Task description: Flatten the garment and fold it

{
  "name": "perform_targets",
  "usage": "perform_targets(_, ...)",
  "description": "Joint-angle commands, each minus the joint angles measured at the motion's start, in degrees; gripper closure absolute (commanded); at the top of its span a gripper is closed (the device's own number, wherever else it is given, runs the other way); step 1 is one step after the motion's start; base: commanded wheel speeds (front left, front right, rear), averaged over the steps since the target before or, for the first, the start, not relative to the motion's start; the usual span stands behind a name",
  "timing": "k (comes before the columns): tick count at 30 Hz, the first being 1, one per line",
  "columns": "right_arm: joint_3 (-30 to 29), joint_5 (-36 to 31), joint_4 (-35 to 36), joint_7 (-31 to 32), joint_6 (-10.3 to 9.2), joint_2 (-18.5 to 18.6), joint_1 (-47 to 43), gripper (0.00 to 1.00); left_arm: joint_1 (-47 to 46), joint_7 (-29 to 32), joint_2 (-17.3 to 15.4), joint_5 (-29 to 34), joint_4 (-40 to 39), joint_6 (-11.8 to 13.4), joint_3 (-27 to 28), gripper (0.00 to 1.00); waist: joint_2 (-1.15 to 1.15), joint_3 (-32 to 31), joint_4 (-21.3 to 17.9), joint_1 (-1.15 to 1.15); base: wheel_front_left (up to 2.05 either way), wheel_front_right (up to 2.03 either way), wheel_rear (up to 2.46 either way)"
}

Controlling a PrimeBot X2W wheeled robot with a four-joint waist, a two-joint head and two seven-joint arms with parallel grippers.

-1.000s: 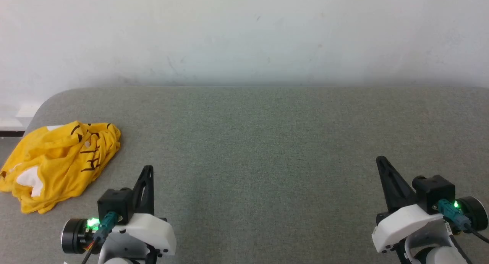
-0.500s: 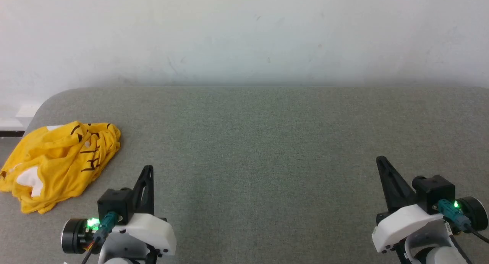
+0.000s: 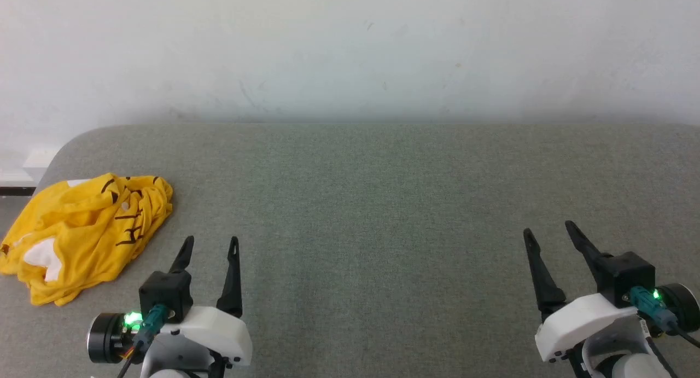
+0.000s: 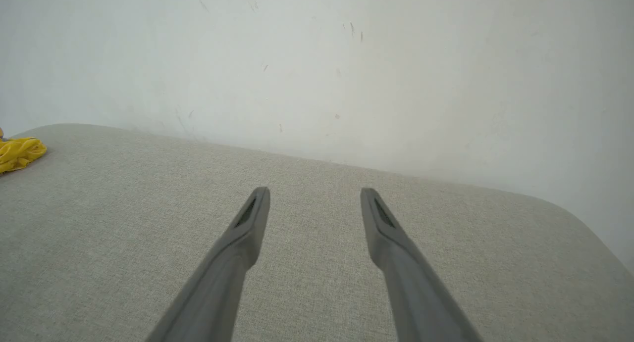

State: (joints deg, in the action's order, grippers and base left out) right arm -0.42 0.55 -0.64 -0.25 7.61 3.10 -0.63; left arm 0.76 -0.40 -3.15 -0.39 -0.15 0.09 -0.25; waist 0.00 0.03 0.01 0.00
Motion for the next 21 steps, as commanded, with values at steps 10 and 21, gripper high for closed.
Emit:
perform_targets(10,-1.6,0.8,-0.9,-1.8,-0.02,0.0,-0.3,0.0,0.8,-1.6,0.0,-0.4,-0.5,-0.5,0.2,0.0,0.0,0.2,0.3,0.0,0.0,0.0,0.0)
perform_targets(21,-2.9,1.2,-1.3,-3.1,-0.03,-0.1,-0.3,0.0,1.2,-2.9,0.1,-0.9,-0.9,-0.7,0.6,0.0,0.0,0.5,1.7,0.0,0.0,0.0,0.0)
